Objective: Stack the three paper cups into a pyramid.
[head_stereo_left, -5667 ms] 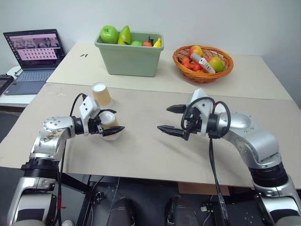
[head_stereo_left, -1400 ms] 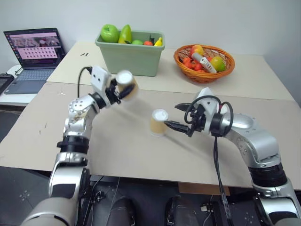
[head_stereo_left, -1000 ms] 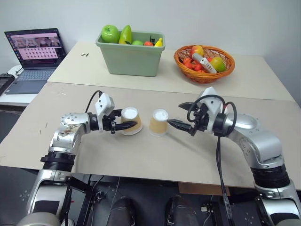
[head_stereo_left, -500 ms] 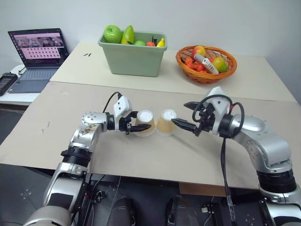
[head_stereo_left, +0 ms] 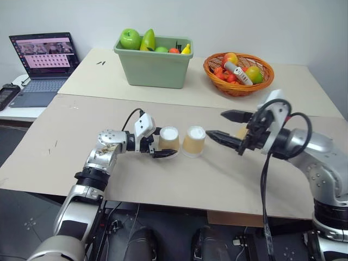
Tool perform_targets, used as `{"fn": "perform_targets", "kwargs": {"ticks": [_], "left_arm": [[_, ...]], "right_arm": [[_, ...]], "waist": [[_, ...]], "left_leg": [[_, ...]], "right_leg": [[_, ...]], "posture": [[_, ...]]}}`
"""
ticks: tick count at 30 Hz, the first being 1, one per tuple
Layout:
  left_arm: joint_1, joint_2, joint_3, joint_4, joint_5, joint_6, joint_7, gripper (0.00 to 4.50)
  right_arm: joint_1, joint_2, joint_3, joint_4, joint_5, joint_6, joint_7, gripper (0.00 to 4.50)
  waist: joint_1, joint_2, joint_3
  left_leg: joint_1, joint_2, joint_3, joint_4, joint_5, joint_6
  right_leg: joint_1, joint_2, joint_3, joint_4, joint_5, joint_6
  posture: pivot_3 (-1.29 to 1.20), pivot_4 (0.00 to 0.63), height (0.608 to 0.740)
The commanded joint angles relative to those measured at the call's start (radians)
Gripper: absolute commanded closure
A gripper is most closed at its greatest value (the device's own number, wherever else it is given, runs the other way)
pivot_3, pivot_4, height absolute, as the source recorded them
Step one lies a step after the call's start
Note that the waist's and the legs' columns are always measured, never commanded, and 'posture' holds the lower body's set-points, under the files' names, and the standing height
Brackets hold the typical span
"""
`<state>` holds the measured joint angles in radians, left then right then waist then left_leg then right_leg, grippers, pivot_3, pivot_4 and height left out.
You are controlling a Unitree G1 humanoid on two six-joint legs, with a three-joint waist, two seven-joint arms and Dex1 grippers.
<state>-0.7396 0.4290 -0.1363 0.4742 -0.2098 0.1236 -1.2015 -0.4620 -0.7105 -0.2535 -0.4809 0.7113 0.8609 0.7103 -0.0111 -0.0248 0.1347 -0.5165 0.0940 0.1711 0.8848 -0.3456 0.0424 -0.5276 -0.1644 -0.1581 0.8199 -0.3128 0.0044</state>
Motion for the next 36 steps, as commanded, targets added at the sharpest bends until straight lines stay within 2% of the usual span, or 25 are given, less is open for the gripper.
{"fn": "perform_targets", "kwargs": {"ticks": [1,6,11,20,27,36], "left_arm": [[0.013,0.052,0.046,-0.141,-0.056,0.063,-0.019,0.05],[0.093,0.174,0.091,-0.388,-0.153,0.239,-0.050,0.05],[0.121,0.260,0.167,-0.595,-0.275,0.423,-0.009,0.05],[0.132,0.302,0.221,-0.733,-0.365,0.536,0.077,0.05],[0.137,0.307,0.219,-0.751,-0.375,0.546,0.113,0.05],[0.144,0.310,0.209,-0.774,-0.388,0.551,0.136,0.05]], "right_arm": [[0.046,-0.078,-0.110,-0.002,0.030,0.002,0.025,0.00],[0.177,-0.192,-0.172,0.066,-0.022,-0.035,0.082,0.00],[0.227,-0.269,-0.044,0.240,-0.257,-0.117,-0.002,0.00],[0.042,-0.120,0.118,0.480,-0.367,-0.230,-0.028,0.00],[-0.061,-0.067,0.146,0.585,-0.391,-0.274,-0.015,0.00],[-0.130,-0.009,0.089,0.644,-0.352,-0.270,-0.020,0.00]], "waist": [[0.000,0.000,0.000],[-0.001,0.000,0.000],[-0.002,0.000,0.000],[-0.008,0.001,0.000],[-0.001,0.002,0.001],[-0.001,0.002,0.001]], "left_leg": [[0.000,0.000,0.000,0.000,0.000,0.000],[0.002,0.000,0.000,-0.001,0.000,0.000],[0.004,0.001,0.000,0.000,0.000,0.000],[0.006,0.001,0.002,-0.001,0.000,0.000],[0.005,-0.001,0.002,-0.001,0.000,0.000],[0.005,0.000,0.002,-0.001,0.000,0.000]], "right_leg": [[0.000,0.000,0.000,0.000,0.000,0.000],[0.001,0.000,0.001,0.000,0.000,0.000],[0.002,0.000,0.002,0.000,0.000,0.000],[0.002,0.001,0.006,0.001,0.000,0.001],[0.001,0.000,0.005,0.001,-0.001,0.001],[0.001,0.000,0.005,0.002,-0.001,0.001]], "posture": [[0.00,0.150,0.656],[0.00,0.150,0.656],[0.00,0.150,0.656],[0.00,0.150,0.656],[0.00,0.150,0.656],[0.00,0.150,0.656]]}}
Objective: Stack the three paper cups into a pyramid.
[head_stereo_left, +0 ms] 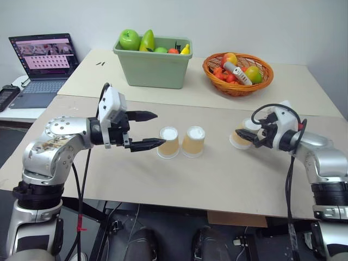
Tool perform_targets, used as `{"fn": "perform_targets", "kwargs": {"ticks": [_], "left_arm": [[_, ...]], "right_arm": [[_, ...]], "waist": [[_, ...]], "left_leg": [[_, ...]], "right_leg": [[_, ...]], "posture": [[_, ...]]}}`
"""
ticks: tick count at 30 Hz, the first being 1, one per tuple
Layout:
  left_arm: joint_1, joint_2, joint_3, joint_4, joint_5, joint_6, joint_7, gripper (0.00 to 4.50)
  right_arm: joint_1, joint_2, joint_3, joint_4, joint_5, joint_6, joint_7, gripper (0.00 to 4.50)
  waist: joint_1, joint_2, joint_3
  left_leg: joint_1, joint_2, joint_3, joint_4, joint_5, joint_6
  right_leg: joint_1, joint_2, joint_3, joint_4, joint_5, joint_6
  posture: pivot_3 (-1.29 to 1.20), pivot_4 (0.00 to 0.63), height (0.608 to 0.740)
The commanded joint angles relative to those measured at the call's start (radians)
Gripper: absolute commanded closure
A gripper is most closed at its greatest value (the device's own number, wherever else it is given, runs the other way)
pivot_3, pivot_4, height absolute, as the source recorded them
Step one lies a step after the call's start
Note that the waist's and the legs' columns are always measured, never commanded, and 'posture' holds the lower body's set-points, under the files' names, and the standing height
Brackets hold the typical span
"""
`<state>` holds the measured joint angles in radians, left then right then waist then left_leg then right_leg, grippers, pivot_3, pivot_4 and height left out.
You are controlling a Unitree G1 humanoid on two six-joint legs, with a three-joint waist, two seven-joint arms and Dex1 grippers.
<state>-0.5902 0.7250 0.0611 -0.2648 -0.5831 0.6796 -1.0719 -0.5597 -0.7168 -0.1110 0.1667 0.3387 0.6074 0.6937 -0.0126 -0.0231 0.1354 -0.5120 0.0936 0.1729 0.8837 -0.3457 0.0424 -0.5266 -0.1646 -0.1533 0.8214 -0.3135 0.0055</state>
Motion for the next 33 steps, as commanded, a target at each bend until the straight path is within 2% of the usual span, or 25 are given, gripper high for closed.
{"fn": "perform_targets", "kwargs": {"ticks": [1,6,9,11,12,18,23,29,33], "left_arm": [[-0.005,0.015,0.011,-0.036,-0.015,-0.005,0.007,0.05],[-0.007,0.012,0.005,-0.030,-0.010,-0.013,0.010,0.05],[-0.009,0.012,0.001,-0.027,-0.007,-0.017,0.010,0.00],[-0.010,0.012,0.001,-0.026,-0.007,-0.019,0.010,0.00],[-0.011,0.012,0.000,-0.024,-0.006,-0.020,0.010,0.00],[-0.008,0.014,0.003,-0.025,-0.005,-0.021,0.012,0.00],[0.009,0.019,0.016,-0.024,-0.009,-0.018,0.021,0.00],[0.052,0.033,0.069,-0.001,-0.010,-0.026,0.047,0.00],[0.102,0.059,0.101,-0.009,-0.005,-0.033,0.054,0.00]], "right_arm": [[-0.033,-0.001,-0.055,0.000,0.019,-0.016,-0.003,0.00],[-0.041,0.012,-0.074,0.016,0.024,-0.011,-0.004,0.00],[-0.044,0.016,-0.075,0.021,0.020,-0.014,0.001,0.73],[-0.043,0.019,-0.074,0.022,0.018,-0.017,0.003,1.49],[-0.044,0.020,-0.073,0.023,0.017,-0.019,0.004,1.72],[-0.073,0.034,-0.073,-0.011,0.029,-0.027,0.009,1.74],[-0.248,0.025,-0.019,-0.059,0.039,0.002,0.075,1.74],[-0.493,0.037,0.090,-0.034,0.091,0.061,0.280,1.74],[-0.600,0.081,0.161,-0.004,0.130,0.112,0.401,1.74]], "waist": [[0.000,0.000,0.000],[-0.001,0.000,0.000],[-0.001,0.000,0.000],[-0.001,0.000,0.000],[-0.001,0.000,0.000],[-0.002,0.000,0.000],[-0.010,0.005,0.003],[-0.012,0.005,0.003],[-0.010,0.005,0.003]], "left_leg": [[0.000,0.000,0.000,0.000,0.000,0.000],[0.000,0.000,0.000,0.000,0.000,0.000],[0.000,0.000,0.000,0.000,0.000,0.000],[0.000,0.000,0.000,0.000,0.000,0.000],[0.000,0.000,0.000,0.000,0.000,0.000],[0.000,0.000,0.000,0.000,0.000,0.000],[0.000,0.000,0.001,0.000,0.000,0.000],[0.000,0.000,0.000,-0.001,0.000,0.000],[-0.001,0.000,0.000,-0.001,0.000,0.000]], "right_leg": [[0.000,0.000,0.000,0.000,0.000,0.000],[0.000,0.000,0.000,0.000,0.000,0.000],[0.000,0.000,0.000,0.000,0.000,0.000],[0.000,0.000,0.000,0.000,0.000,0.000],[0.000,0.000,0.000,0.000,0.000,0.000],[0.000,0.000,0.000,0.000,0.000,0.000],[-0.002,0.000,0.002,0.002,0.000,0.000],[-0.002,0.001,0.001,0.001,-0.001,-0.001],[-0.002,0.001,0.000,0.001,-0.001,-0.002]], "posture": [[0.00,0.150,0.656],[0.00,0.150,0.656],[0.00,0.150,0.656],[0.00,0.150,0.656],[0.00,0.150,0.656],[0.00,0.150,0.656],[0.00,0.150,0.656],[0.00,0.150,0.656],[0.00,0.150,0.656]]}}
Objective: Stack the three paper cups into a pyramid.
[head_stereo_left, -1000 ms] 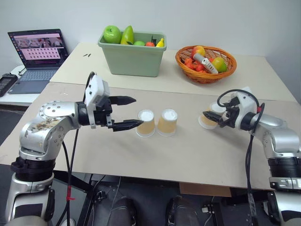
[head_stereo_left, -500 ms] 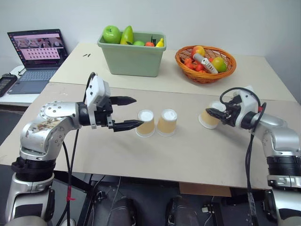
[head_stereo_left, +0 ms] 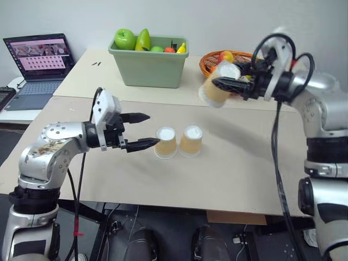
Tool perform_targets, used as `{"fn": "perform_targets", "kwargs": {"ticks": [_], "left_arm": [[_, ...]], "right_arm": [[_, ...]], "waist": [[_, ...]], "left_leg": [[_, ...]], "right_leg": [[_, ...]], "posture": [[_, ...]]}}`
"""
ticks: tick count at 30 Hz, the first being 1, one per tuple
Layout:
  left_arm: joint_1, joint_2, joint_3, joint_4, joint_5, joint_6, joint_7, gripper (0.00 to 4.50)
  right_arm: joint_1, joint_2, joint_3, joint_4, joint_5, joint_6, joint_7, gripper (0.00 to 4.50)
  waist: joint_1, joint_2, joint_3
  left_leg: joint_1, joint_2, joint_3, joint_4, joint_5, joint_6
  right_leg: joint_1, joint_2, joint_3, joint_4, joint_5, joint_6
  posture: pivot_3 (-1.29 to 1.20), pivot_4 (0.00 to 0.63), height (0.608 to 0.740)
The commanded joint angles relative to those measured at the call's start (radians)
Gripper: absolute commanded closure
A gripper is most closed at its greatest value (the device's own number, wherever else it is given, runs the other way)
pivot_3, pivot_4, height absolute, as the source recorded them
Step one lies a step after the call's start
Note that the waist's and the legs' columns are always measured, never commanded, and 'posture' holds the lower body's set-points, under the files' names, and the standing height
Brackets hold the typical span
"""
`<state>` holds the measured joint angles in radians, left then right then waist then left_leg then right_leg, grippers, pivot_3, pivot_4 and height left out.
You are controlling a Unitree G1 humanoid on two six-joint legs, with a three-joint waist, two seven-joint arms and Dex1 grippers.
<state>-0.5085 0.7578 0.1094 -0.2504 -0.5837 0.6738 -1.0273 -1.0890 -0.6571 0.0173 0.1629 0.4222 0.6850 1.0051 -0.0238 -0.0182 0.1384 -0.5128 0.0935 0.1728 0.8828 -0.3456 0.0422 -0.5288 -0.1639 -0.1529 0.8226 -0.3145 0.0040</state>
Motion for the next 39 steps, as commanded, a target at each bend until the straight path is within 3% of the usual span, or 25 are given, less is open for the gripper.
{"fn": "perform_targets", "kwargs": {"ticks": [1,11,25,27,29,35,37,39], "left_arm": [[0.033,0.033,0.060,-0.028,-0.004,-0.028,0.010,0.00],[0.073,0.049,0.076,-0.072,-0.024,-0.020,0.038,0.00],[0.077,0.052,0.064,-0.090,-0.029,-0.018,0.044,0.00],[0.075,0.051,0.062,-0.088,-0.027,-0.019,0.043,0.00],[0.071,0.049,0.058,-0.085,-0.026,-0.020,0.043,0.00],[0.068,0.046,0.056,-0.084,-0.025,-0.021,0.045,0.00],[0.075,0.044,0.060,-0.087,-0.026,-0.021,0.051,0.00],[0.094,0.025,0.076,-0.089,-0.021,-0.020,0.090,0.00]], "right_arm": [[-0.083,0.033,0.054,-0.002,0.050,0.043,0.116,1.74],[-0.057,0.088,0.214,0.069,-0.055,-0.061,0.236,1.74],[-0.048,0.099,0.210,0.121,-0.095,-0.086,0.261,1.74],[-0.047,0.101,0.207,0.115,-0.095,-0.089,0.256,0.73],[-0.055,0.103,0.193,0.100,-0.080,-0.076,0.254,0.12],[-0.101,0.080,0.094,0.008,0.045,0.029,0.287,0.12],[-0.142,0.069,0.020,-0.009,0.115,0.102,0.267,0.12],[-0.216,0.065,-0.135,0.026,0.226,0.205,0.170,0.12]], "waist": [[0.003,0.000,0.000],[0.009,0.000,0.000],[0.005,0.000,0.000],[0.005,0.000,0.000],[0.005,0.000,0.000],[0.006,0.000,0.000],[0.006,0.000,0.000],[0.007,0.000,0.000]], "left_leg": [[0.000,0.000,0.000,0.000,0.000,0.000],[-0.002,-0.002,-0.002,0.000,0.000,0.000],[-0.002,-0.001,-0.002,0.000,0.000,0.000],[-0.002,-0.001,-0.002,0.000,0.000,0.000],[-0.002,-0.001,-0.002,0.000,0.000,0.000],[-0.003,-0.001,-0.002,0.000,0.000,0.000],[-0.003,-0.001,-0.002,0.000,0.000,0.000],[-0.003,-0.001,-0.002,0.000,0.000,0.000]], "right_leg": [[0.000,0.000,0.000,0.000,0.000,0.000],[0.000,-0.002,-0.003,0.000,0.000,0.000],[0.000,-0.002,-0.003,0.000,0.000,0.000],[0.000,-0.002,-0.003,0.000,0.000,0.000],[0.000,-0.002,-0.003,0.000,0.000,0.000],[0.000,-0.002,-0.003,0.000,0.000,0.000],[-0.001,-0.002,-0.003,0.000,0.000,0.000],[-0.001,-0.002,-0.003,0.000,0.000,0.000]], "posture": [[0.00,0.150,0.656],[0.00,0.150,0.656],[0.00,0.150,0.656],[0.00,0.150,0.656],[0.00,0.150,0.656],[0.00,0.150,0.656],[0.00,0.150,0.656],[0.00,0.150,0.656]]}}
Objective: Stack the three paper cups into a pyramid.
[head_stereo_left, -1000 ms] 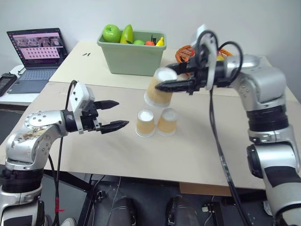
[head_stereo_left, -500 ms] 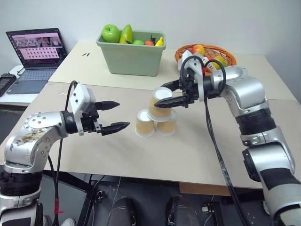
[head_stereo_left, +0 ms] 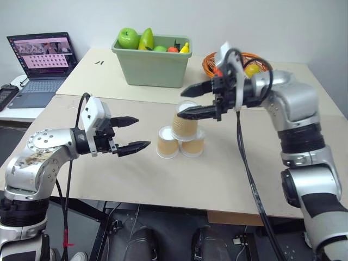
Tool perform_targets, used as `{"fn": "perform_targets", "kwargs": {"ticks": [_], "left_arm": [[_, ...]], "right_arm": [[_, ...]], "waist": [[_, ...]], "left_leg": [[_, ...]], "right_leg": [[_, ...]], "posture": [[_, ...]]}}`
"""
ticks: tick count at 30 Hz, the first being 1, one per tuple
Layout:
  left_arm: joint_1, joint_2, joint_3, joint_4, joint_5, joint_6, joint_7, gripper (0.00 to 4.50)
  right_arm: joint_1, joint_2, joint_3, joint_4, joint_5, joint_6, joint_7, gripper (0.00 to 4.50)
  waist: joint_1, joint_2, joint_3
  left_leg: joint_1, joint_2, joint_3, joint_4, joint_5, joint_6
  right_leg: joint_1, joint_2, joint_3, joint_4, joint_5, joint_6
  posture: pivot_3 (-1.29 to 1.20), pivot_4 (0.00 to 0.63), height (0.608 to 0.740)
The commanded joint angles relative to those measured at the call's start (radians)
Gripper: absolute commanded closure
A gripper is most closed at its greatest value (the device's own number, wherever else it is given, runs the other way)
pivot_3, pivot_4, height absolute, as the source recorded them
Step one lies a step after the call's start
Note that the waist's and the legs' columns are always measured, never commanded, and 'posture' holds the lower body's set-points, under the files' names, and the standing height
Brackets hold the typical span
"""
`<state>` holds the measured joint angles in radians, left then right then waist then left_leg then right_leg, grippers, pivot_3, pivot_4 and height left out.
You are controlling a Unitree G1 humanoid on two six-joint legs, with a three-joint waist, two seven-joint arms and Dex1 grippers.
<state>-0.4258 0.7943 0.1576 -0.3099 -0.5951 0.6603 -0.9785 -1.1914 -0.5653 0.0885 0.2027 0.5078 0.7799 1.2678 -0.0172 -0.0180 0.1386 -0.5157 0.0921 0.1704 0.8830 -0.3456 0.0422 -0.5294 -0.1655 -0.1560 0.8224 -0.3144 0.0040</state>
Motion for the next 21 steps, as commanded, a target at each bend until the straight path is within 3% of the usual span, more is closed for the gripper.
{"fn": "perform_targets", "kwargs": {"ticks": [1,4,9,13,15,21], "left_arm": [[0.023,-0.030,0.044,-0.026,-0.008,-0.005,0.077,0.00],[0.061,-0.100,0.089,-0.002,0.047,-0.025,0.232,0.00],[0.126,-0.258,0.174,0.005,0.138,-0.063,0.522,0.00],[0.141,-0.379,0.233,0.060,0.214,-0.127,0.731,0.00],[0.126,-0.423,0.260,0.108,0.249,-0.172,0.814,0.00],[0.066,-0.432,0.275,0.301,0.354,-0.330,0.940,0.00]], "right_arm": [[-0.145,-0.027,-0.288,0.017,0.181,0.141,-0.165,0.12],[-0.138,-0.029,-0.427,0.061,0.159,0.122,-0.403,0.12],[0.167,-0.087,-0.290,-0.048,-0.176,-0.053,-0.701,0.12],[0.423,-0.088,-0.177,-0.091,-0.372,-0.134,-0.863,0.12],[0.505,-0.040,-0.195,-0.096,-0.390,-0.177,-0.932,0.12],[0.629,0.042,-0.233,-0.033,-0.446,-0.383,-1.067,0.12]], "waist": [[0.001,0.000,0.000],[0.005,-0.001,-0.001],[0.003,-0.011,-0.007],[0.004,-0.008,-0.006],[0.003,-0.007,-0.005],[-0.006,-0.005,-0.004]], "left_leg": [[0.000,0.000,0.000,0.000,0.000,0.000],[0.001,-0.001,-0.001,-0.001,0.000,0.000],[0.006,-0.003,0.000,-0.004,0.000,0.000],[0.006,-0.004,0.002,-0.005,0.001,0.000],[0.006,-0.005,0.002,-0.007,0.002,-0.001],[0.005,-0.006,0.002,-0.005,0.002,-0.001]], "right_leg": [[0.000,0.000,0.000,0.000,0.000,0.000],[0.001,-0.001,-0.001,-0.001,0.000,0.000],[0.006,-0.002,0.001,-0.003,0.001,0.001],[0.003,-0.004,0.004,0.001,0.001,0.001],[0.002,-0.004,0.004,0.001,0.000,0.002],[0.001,-0.004,0.004,0.003,0.000,0.002]], "posture": [[0.00,0.150,0.656],[0.00,0.150,0.656],[0.00,0.150,0.656],[0.00,0.150,0.656],[0.00,0.150,0.656],[0.00,0.150,0.656]]}}
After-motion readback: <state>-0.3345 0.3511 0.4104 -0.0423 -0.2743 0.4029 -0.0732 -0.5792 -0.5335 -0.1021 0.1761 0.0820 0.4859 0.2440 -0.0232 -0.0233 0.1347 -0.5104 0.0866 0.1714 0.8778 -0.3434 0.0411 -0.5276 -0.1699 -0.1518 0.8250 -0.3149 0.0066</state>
